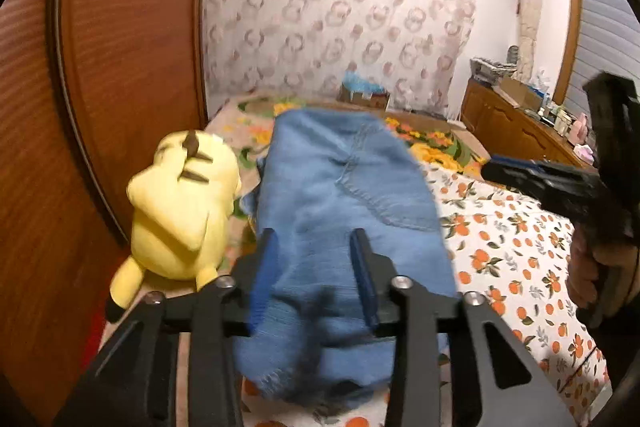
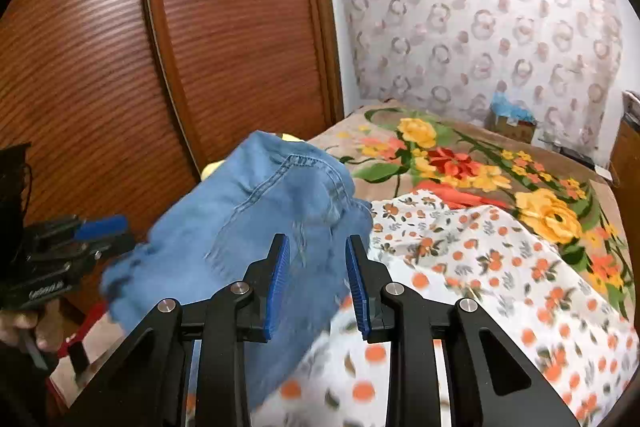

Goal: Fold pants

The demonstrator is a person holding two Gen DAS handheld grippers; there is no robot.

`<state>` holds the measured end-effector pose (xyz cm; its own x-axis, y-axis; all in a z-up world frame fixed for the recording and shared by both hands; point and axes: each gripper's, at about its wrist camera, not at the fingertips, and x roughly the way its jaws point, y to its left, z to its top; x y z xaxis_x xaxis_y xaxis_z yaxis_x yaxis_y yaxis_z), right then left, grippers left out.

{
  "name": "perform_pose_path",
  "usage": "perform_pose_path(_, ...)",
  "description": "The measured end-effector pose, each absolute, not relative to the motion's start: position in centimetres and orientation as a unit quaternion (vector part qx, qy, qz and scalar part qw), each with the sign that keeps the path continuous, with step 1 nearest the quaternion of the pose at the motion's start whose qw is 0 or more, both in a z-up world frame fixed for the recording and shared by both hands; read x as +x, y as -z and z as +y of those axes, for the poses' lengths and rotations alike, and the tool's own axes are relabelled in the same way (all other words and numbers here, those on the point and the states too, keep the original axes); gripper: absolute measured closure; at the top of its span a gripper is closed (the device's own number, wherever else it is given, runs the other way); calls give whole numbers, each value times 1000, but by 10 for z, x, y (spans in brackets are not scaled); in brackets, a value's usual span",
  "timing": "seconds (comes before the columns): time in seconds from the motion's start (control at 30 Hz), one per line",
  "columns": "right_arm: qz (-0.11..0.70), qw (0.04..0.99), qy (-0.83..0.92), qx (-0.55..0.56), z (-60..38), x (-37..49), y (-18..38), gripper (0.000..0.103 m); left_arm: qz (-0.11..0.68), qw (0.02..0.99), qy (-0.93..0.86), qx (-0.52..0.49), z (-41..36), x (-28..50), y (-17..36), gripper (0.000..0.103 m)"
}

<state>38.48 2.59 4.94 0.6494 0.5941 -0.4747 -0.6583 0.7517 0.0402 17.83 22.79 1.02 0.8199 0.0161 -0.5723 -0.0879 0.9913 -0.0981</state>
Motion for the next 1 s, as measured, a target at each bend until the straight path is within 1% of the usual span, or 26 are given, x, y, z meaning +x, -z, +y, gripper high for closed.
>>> perform_pose_path(0.03,232,907,-346,-64,13,372,-49,74,290,955,-25,-56,221,172,-16,57)
perform_pose_path(0.17,219,915,-335,-58,-17,325,-47,74,273,961,-9,-43,197,156,-28,57)
perform_pose_path(0.3,203,923,-323,-56,-43,291,-46,72,259,965,8,-23,167,144,-38,53)
perform_pose_path(0.37,193,926,-319,-55,-58,266,-50,72,253,967,19,-16,152,138,-41,43)
perform_pose_path(0.4,189,928,-316,-55,-64,259,-51,71,250,968,23,-15,147,136,-43,31)
perform_pose_path(0.43,185,930,-313,-55,-68,252,-51,71,245,969,28,-15,142,133,-44,26)
perform_pose_path(0.47,181,932,-310,-56,-69,246,-47,71,242,970,33,-12,136,129,-46,25)
perform_pose_path(0.57,173,937,-298,-54,-82,224,-46,71,236,971,44,-6,121,122,-50,19)
perform_pose_path(0.6,172,938,-296,-52,-84,217,-45,70,234,971,44,-5,117,119,-52,16)
perform_pose_path(0.73,159,945,-282,-47,-100,188,-44,66,219,974,49,-5,101,107,-58,10)
perform_pose_path(0.83,152,949,-273,-40,-113,168,-42,62,211,976,50,-8,91,97,-64,10)
perform_pose_path(0.87,149,951,-269,-39,-116,165,-41,58,208,977,49,-7,88,93,-64,10)
perform_pose_path(0.9,145,953,-265,-37,-119,159,-41,56,205,978,45,-7,86,90,-66,10)
perform_pose_path(1.0,136,957,-254,-34,-127,147,-39,53,201,979,43,-12,77,81,-72,10)
